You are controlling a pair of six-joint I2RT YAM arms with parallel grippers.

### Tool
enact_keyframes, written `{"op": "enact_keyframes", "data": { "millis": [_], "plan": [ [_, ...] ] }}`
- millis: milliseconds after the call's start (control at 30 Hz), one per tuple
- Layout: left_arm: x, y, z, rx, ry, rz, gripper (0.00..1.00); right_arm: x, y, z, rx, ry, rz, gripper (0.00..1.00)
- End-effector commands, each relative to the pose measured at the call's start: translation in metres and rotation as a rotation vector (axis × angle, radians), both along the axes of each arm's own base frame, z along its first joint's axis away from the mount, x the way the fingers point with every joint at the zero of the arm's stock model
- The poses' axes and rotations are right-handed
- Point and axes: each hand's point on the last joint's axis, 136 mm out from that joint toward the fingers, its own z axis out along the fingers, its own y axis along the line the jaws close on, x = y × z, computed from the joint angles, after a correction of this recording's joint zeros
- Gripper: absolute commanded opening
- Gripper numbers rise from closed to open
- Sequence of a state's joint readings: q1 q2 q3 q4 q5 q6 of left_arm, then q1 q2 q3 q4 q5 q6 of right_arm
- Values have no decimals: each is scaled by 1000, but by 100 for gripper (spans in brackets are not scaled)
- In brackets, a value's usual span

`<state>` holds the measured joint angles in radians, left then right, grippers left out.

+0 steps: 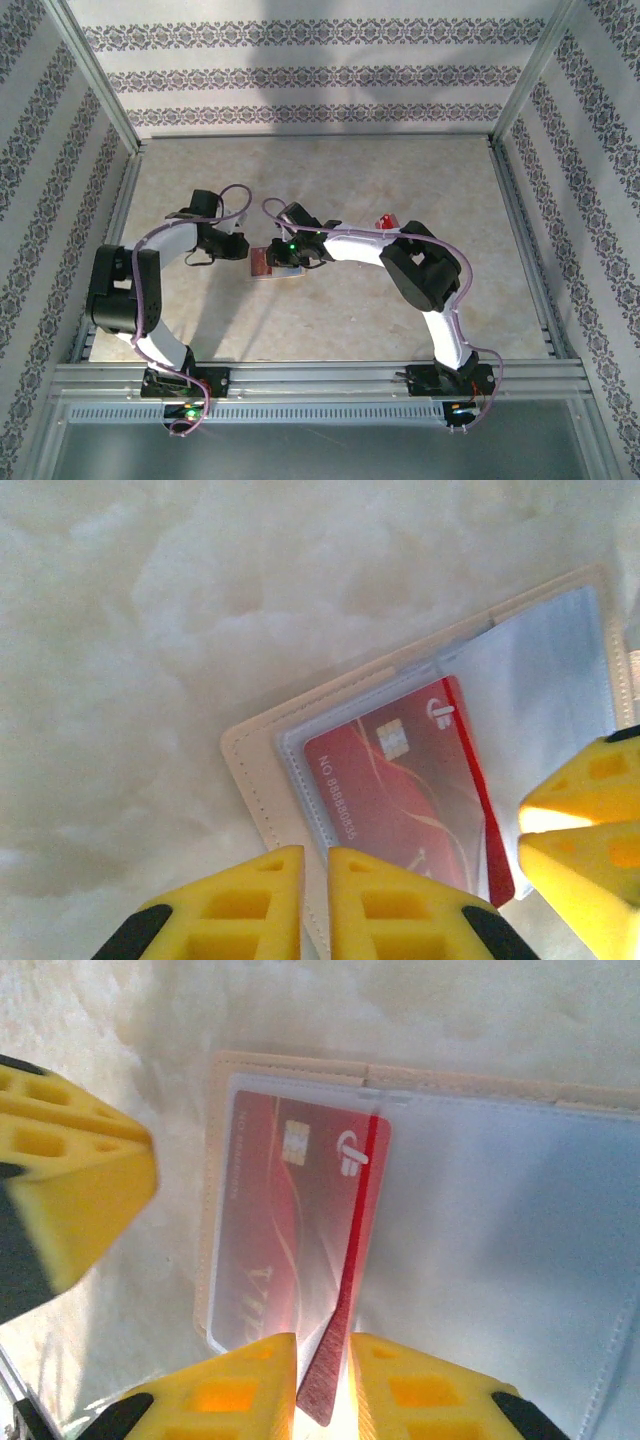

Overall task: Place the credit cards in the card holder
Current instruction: Insert the credit card into the card slot.

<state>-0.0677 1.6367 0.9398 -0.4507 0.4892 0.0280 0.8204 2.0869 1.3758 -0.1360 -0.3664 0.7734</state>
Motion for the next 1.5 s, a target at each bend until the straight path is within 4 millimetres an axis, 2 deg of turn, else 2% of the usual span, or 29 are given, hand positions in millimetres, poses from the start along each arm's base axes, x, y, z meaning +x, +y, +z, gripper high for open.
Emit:
{"op": "enact_keyframes", "data": {
  "millis": [0,133,300,567,700,833,933,1033,1200,1467],
  "plan": [
    [0,12,-6,14,7,42,15,5,-1,0,-8,-16,2,21],
    [-1,9,-14,-7,43,44,9,6,4,-8,-9,-1,9,21],
    [-4,8,-24,-16,77,51,9,5,8,-16,-14,14,14,21],
    [-4,5,-28,-31,100,47,6,1,19,-6,1,-1,43,17],
    [-5,4,-28,-39,109,53,5,1,20,1,11,-9,48,17],
    [-4,5,-25,-35,93,56,6,4,12,16,12,-39,40,19],
    [-3,9,-17,-21,71,67,14,7,-5,28,-10,-75,20,20],
    [-2,12,-12,-22,55,86,27,12,-24,31,-48,-100,3,22],
    [-4,15,-10,-36,50,124,45,15,-41,12,-79,-60,-12,24],
    [-10,4,-18,-125,122,160,57,14,-58,-20,-113,-8,-47,24]
  ]
}}
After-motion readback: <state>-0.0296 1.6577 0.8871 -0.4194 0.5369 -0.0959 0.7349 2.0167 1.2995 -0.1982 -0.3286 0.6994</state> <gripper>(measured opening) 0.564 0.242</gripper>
